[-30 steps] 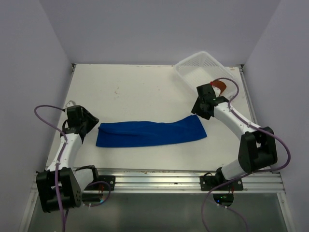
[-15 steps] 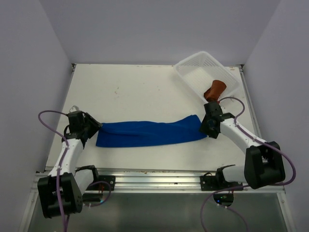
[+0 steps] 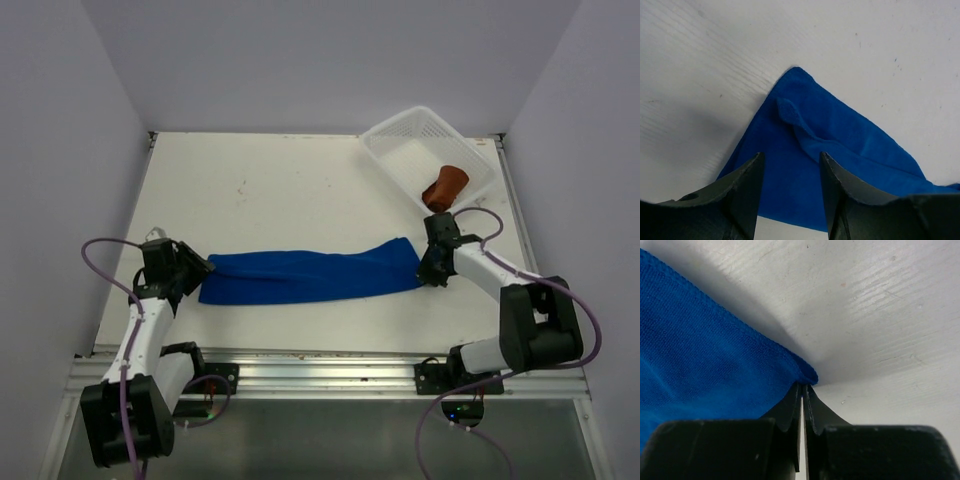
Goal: Roll the towels
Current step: Fold the towel
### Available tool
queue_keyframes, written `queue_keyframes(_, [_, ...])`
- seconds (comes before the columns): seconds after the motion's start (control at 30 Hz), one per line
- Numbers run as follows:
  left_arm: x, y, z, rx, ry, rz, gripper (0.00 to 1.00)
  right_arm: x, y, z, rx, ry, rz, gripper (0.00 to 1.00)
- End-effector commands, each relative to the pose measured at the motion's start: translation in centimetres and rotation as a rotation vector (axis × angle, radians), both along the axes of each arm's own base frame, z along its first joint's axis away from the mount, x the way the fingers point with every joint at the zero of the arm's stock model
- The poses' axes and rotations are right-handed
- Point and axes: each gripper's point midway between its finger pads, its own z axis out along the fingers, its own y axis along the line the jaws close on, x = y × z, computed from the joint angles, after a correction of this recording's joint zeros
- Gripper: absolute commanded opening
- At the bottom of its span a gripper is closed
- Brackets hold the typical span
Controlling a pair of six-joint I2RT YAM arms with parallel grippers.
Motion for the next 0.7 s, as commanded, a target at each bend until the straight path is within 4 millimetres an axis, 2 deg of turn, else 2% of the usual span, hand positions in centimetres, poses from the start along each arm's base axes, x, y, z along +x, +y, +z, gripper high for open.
queue_keyframes(0.0, [-1.4, -0.1, -1.2, -0.007, 0.050, 0.013, 0.52, 2.2, 0.2, 0.9, 0.033, -0.057, -0.034, 0.02])
queue_keyframes(0.17, [-1.6, -0.4, -1.3, -0.021, 0.057, 0.011, 0.54, 4.3, -1.0, 1.1, 0.032, -0.078, -0.095, 0.00])
queue_keyframes(0.27, [-1.7, -0.7, -1.1, -0.030, 0.056, 0.001, 0.55, 5.7, -2.7, 1.4, 0.026, -0.092, -0.141, 0.00])
queue_keyframes(0.37, [-1.8, -1.3, -1.2, -0.043, 0.050, -0.019, 0.55, 6.3, -4.3, 1.0, 0.039, -0.087, -0.192, 0.00])
queue_keyframes(0.4, [-1.9, -1.6, -1.2, -0.050, 0.049, -0.023, 0.53, 6.3, -4.1, 0.7, 0.046, -0.080, -0.187, 0.00])
queue_keyframes(0.53, [-2.4, -3.4, -1.7, -0.100, 0.063, -0.047, 0.47, 6.6, -4.5, 0.5, 0.078, -0.082, -0.216, 0.00])
queue_keyframes(0.67, [-4.3, -6.1, -3.0, -0.119, 0.113, -0.118, 0.44, 6.9, -4.4, 0.6, 0.091, -0.085, -0.211, 0.00])
